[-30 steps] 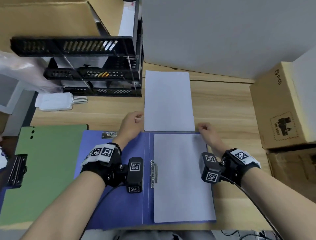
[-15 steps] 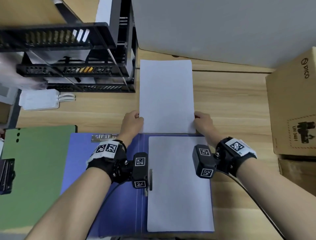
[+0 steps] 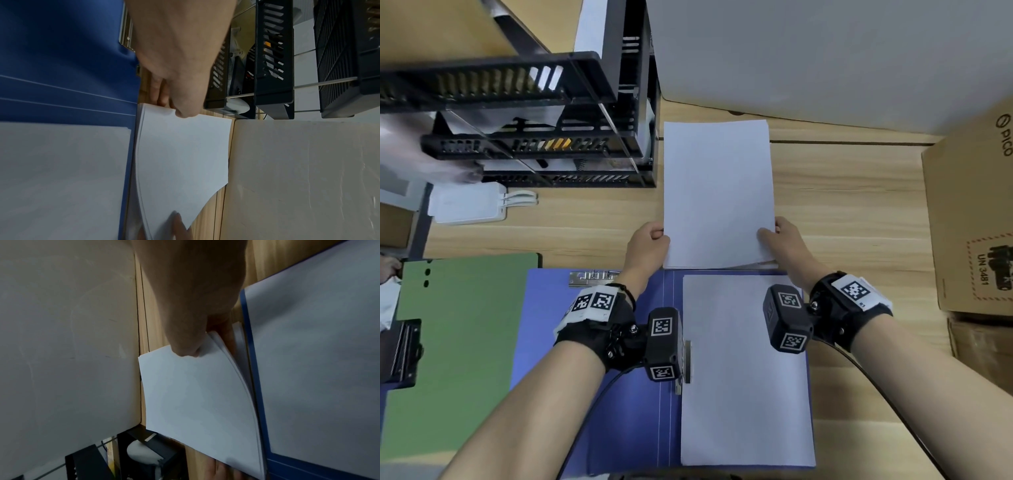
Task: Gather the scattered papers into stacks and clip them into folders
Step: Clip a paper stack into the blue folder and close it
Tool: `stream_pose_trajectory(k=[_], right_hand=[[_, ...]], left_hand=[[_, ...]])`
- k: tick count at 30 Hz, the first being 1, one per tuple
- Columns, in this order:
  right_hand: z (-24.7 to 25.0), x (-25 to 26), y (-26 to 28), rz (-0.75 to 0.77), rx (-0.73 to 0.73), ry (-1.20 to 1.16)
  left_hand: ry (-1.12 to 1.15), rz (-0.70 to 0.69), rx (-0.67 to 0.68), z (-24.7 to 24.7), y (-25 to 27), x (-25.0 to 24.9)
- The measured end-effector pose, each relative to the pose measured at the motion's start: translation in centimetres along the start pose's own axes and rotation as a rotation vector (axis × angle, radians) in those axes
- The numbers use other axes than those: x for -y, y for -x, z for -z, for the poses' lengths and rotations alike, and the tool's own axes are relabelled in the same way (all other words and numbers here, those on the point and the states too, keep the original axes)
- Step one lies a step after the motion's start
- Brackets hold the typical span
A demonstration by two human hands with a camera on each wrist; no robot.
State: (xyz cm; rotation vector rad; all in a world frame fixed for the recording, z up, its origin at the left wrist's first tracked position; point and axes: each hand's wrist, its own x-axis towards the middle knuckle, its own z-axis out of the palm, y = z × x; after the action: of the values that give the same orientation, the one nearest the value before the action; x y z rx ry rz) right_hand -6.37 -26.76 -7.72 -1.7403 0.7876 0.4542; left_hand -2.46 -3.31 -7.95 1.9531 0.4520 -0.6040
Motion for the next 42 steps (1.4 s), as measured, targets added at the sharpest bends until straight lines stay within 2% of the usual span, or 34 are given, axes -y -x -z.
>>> stream_pose_trajectory(k=[5, 9, 16, 22, 27, 31, 34, 38, 42], right_hand=[[0.6, 0.4, 0.3, 0.042, 0.000, -0.127], [2.6, -0.8, 2.0, 0.067, -0.039, -0.264], [4.6, -3.8, 6.5, 0.093, 0.029, -0.363], [2.7, -1.5, 10.0, 0.196, 0.034, -0.302], [-0.5, 2.4, 12.9, 0.313, 0.015, -0.219], [-3.6, 3.3, 15.8, 0.391, 0.032, -0.197], [-5.8, 2.2, 17.6, 0.402, 0.097, -0.176], [-7.3, 0.5, 19.3, 0.328, 0.121, -0.156], [-8.1, 1.3, 20.4, 0.339, 0.103, -0.093]], left_hand=[[0.042, -0.003, 0.021, 0.1, -0.1, 0.0], [0.127, -0.059, 0.010, 0.0, 0.3, -0.9], [0.275, -0.226, 0.266, -0.6, 3.5, -3.7], [0.292, -0.375, 0.183, 1.9, 6.1, -4.4], [0.272, -0.477, 0.137, 7.1, 9.0, -3.7], [0.322, -0.539, 0.098, 11.4, 11.4, -1.8], [0.307, -0.522, 0.073, 13.4, 12.3, 1.1], [0.290, -0.472, 0.096, 14.0, 12.9, 4.8], [0.234, -0.462, 0.115, 14.5, 13.9, 4.8]])
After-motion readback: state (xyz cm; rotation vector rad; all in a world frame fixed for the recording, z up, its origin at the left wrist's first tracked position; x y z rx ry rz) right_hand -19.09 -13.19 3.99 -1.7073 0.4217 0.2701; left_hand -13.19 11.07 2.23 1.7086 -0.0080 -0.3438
